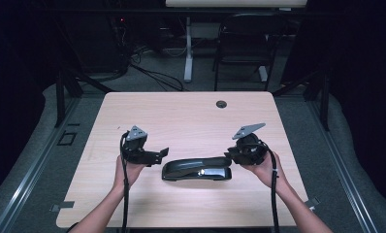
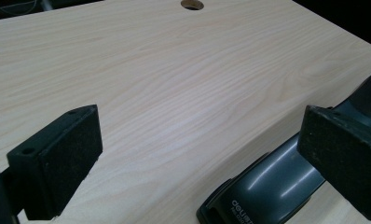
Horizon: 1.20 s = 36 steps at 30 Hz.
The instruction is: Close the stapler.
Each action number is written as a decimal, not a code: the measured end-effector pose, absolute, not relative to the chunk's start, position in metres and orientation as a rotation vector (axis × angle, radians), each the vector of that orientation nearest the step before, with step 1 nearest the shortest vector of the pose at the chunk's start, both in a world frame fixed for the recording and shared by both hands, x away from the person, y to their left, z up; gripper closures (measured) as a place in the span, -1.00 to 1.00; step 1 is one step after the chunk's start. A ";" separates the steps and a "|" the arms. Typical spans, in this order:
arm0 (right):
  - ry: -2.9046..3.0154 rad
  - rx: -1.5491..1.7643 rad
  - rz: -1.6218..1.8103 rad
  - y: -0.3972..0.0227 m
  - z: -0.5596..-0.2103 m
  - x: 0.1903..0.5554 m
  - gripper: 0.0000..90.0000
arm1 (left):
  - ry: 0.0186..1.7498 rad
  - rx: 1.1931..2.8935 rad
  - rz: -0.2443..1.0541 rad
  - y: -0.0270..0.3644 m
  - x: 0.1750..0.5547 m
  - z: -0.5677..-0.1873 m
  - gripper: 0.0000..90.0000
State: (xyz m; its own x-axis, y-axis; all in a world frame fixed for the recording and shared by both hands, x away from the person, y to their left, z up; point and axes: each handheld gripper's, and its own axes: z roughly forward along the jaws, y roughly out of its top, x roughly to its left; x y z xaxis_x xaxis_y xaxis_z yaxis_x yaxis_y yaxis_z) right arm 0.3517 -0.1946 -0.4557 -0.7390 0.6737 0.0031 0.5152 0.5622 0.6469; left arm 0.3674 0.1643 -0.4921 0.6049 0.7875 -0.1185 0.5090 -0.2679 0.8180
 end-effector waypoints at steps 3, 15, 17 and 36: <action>2.557 0.989 0.933 -0.198 -0.453 0.351 0.27 | 1.030 1.945 0.392 0.165 0.367 -0.492 -1.00; 2.481 1.097 0.914 -0.226 -0.450 0.355 -0.48 | 1.032 1.944 0.393 0.166 0.368 -0.492 -1.00; 2.468 1.120 0.902 -0.233 -0.451 0.355 -0.58 | 1.032 1.944 0.394 0.165 0.368 -0.492 -1.00; 2.388 1.318 0.792 -0.285 -0.477 0.373 -0.90 | 1.040 1.934 0.387 0.168 0.371 -0.492 -1.00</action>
State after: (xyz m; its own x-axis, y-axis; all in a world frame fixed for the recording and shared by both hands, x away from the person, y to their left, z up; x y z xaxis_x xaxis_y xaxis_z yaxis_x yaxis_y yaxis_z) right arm 0.3726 -0.2854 -0.4768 -0.5339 0.8455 0.0031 0.6797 0.4270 0.5964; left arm 0.3706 0.1684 -0.4922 0.6005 0.7896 -0.1262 0.5151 -0.2613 0.8164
